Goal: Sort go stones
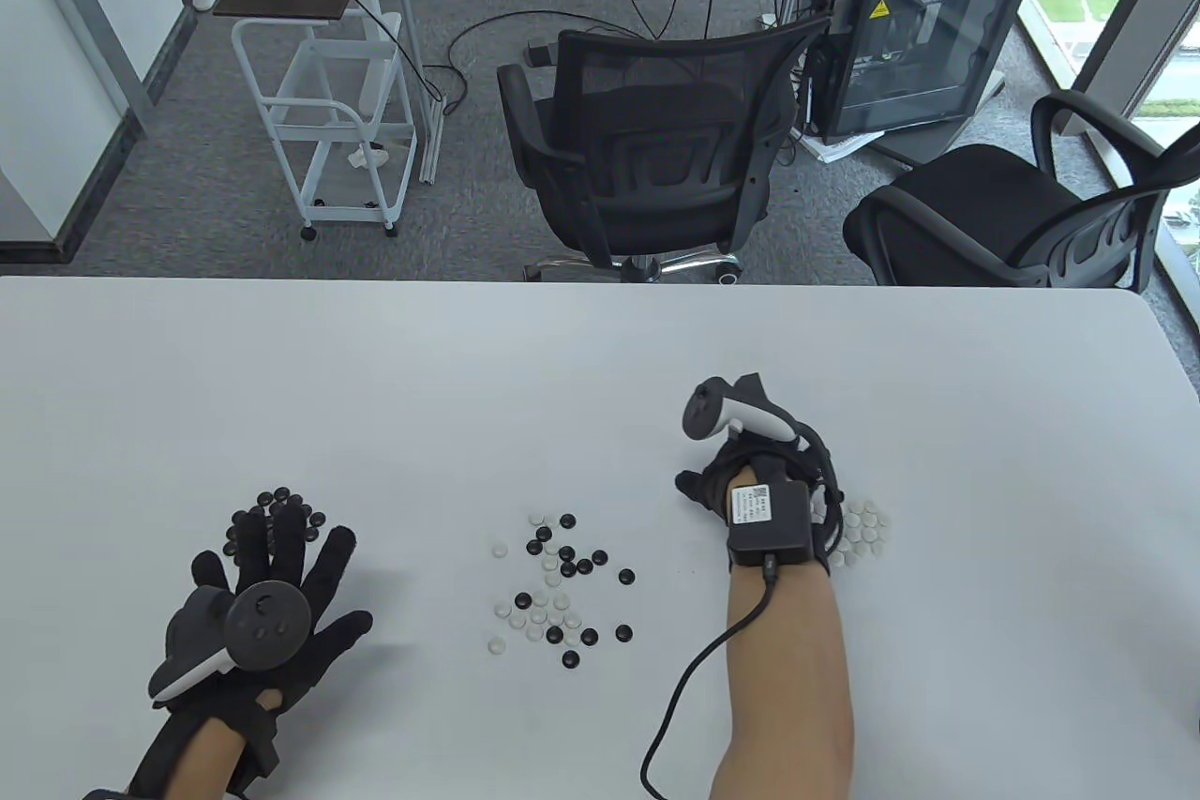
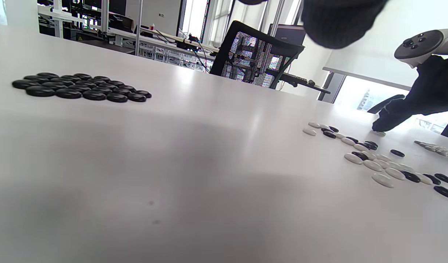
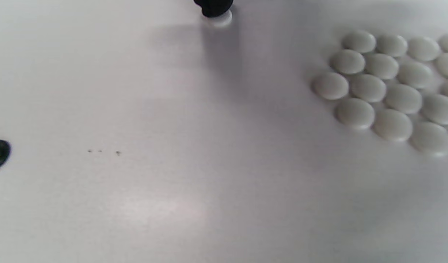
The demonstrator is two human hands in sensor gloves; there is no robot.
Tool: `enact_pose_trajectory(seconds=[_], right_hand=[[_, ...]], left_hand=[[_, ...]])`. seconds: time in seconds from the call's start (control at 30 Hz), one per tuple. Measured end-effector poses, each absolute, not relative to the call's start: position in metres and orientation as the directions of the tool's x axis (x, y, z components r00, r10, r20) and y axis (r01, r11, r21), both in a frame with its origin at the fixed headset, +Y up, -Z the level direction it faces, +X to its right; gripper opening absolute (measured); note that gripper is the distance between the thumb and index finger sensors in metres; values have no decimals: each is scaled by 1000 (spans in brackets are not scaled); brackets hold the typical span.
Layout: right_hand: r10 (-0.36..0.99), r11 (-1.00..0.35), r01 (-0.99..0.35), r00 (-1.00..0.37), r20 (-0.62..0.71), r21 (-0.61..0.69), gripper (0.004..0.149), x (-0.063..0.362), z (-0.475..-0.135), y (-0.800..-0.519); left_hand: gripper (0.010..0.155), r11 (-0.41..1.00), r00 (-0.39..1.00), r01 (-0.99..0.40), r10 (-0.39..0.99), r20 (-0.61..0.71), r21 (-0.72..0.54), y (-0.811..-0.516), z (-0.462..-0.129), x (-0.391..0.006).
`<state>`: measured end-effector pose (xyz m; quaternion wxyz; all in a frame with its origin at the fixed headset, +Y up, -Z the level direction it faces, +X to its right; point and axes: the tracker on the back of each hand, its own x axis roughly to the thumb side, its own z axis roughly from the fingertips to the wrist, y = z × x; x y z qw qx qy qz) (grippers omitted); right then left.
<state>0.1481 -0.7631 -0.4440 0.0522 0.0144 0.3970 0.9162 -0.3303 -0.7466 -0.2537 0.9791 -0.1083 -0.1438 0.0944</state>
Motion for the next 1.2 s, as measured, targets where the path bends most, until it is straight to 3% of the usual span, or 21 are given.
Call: enact_pose_trajectory(seconds=[0.33, 0.63, 0.8, 1.07, 1.2], right_hand=[[69, -687, -99, -995, -71, 720, 70, 193, -428, -763], [55, -690, -86, -996, -67, 719, 71, 187, -431, -754], [99, -713, -18, -992, 75, 701, 71, 143, -433, -738], [337, -711, 29, -863, 376, 703, 69, 30, -416, -726], [332, -715, 109, -816, 473, 690, 70, -13, -408, -731]], left_hand=[[81, 958, 944, -134, 202, 262, -252, -750, -255, -328], [81, 959, 946, -135, 200, 256, -250, -750, -256, -328], [81, 959, 946, -135, 200, 254, -250, -750, -256, -328], [81, 959, 946, -132, 197, 257, -251, -750, -256, -327], [81, 959, 945, -138, 202, 258, -246, -749, -255, -328]])
